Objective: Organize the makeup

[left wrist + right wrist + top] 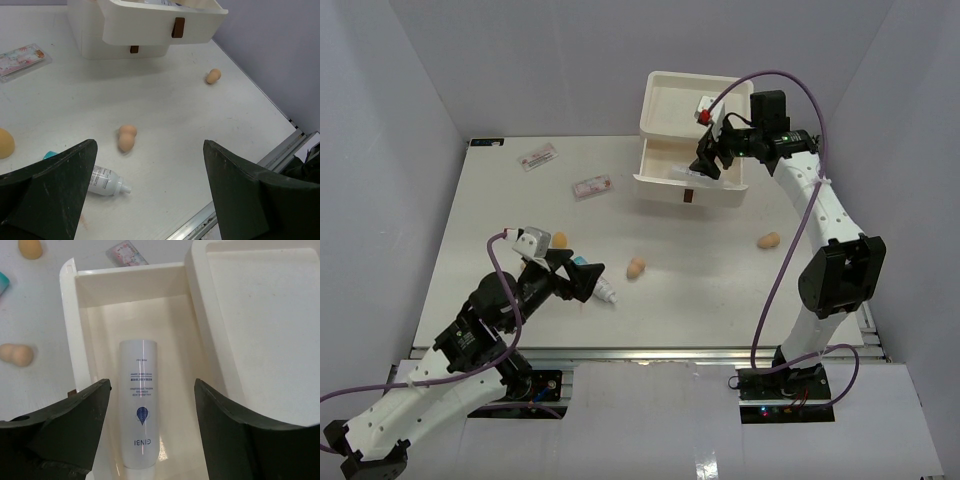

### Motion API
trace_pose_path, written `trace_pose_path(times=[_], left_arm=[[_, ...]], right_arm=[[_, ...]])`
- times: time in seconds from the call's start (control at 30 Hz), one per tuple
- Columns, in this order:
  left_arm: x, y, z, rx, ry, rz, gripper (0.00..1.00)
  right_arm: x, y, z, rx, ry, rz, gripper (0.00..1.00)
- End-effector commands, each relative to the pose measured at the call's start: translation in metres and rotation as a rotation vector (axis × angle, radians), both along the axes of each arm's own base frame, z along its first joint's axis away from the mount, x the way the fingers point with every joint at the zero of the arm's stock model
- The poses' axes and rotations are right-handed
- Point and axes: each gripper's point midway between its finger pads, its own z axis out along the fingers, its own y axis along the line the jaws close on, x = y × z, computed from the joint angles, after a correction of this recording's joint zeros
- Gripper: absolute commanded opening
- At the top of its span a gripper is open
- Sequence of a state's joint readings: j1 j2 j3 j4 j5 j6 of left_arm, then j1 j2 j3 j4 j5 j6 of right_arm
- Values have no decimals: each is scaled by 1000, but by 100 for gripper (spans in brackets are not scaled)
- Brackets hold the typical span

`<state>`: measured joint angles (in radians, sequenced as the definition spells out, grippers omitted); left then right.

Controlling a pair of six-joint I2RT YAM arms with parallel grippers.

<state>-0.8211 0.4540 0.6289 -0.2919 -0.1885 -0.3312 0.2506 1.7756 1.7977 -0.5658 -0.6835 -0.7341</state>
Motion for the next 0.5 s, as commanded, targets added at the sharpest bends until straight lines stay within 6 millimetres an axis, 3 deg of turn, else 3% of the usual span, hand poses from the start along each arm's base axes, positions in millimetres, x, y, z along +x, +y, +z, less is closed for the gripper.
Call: trace_pose_path(times=[0.0,0.1,0.23,0.37,0.47], left_arm=[[0,-9,-6,4,27,-29,98],[4,-15,-17,11,75,-29,98],[8,-26,-45,-15,236,-2,98],[7,-33,-77,-103,470,86,98],[9,-29,-104,-157,630,214,98]], right_arm=[[-3,0,53,65,-122,-6,79],[-19,-1,70,103,-126,10,79],[-71,-1,89,184,-100,89,78],[-140,-5,69,235,-11,169,77],[-171,-15,40,244,51,144,77]])
